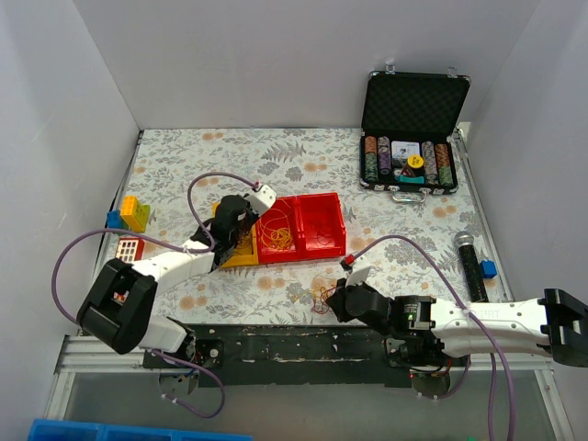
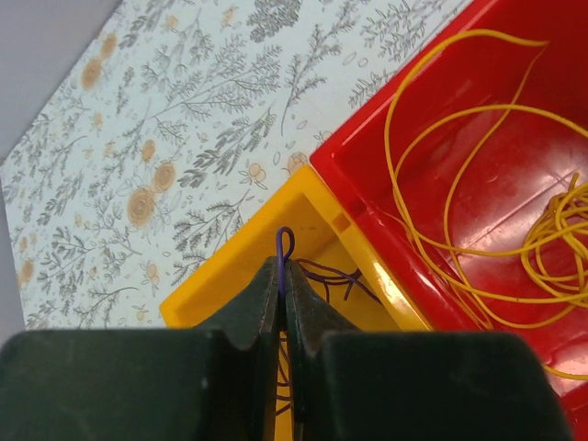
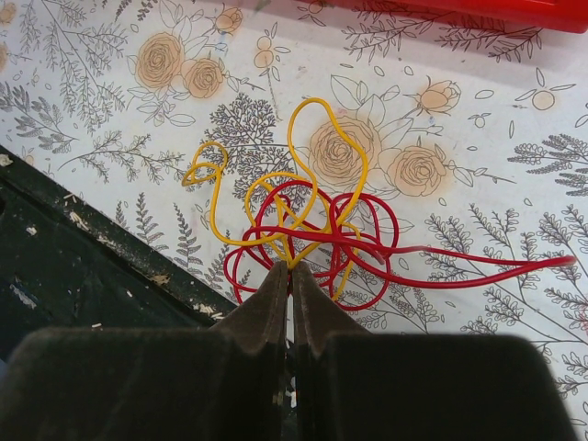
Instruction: Untangle the cables
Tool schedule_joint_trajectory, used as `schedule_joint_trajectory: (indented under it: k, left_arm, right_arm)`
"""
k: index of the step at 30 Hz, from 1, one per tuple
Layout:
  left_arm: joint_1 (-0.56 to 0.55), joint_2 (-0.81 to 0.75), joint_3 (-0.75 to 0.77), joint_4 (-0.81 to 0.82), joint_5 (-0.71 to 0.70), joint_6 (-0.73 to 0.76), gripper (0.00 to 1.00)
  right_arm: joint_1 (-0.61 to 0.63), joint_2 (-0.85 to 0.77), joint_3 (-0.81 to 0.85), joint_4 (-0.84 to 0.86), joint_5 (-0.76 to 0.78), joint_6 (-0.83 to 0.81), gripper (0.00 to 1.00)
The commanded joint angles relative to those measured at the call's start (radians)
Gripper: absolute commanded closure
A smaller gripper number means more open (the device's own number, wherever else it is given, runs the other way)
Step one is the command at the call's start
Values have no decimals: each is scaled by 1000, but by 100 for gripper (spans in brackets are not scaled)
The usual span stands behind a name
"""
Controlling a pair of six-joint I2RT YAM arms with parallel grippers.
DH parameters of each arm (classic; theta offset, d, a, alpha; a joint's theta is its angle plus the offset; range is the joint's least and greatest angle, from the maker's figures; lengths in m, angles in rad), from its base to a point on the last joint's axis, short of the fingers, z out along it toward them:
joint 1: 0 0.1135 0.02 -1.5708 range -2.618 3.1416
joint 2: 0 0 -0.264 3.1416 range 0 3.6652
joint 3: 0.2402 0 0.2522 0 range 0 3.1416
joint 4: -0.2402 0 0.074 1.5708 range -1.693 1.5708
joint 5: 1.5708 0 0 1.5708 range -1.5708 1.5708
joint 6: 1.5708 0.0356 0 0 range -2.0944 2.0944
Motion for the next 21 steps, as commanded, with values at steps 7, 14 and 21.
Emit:
schedule_joint_trajectory:
  k: [7,14,21]
  left_arm:
    - [10,-36,170,-293,107,-72,48]
    - [10,-158,314,-522,192,-76,17]
    - [7,-297,350,-698,498,-61,7]
  right_arm:
    - [5,-8,18,-4,34,-4,92]
    - [4,-9,12,13,31,-11,92]
    - [4,-11,16,15,25,-17,92]
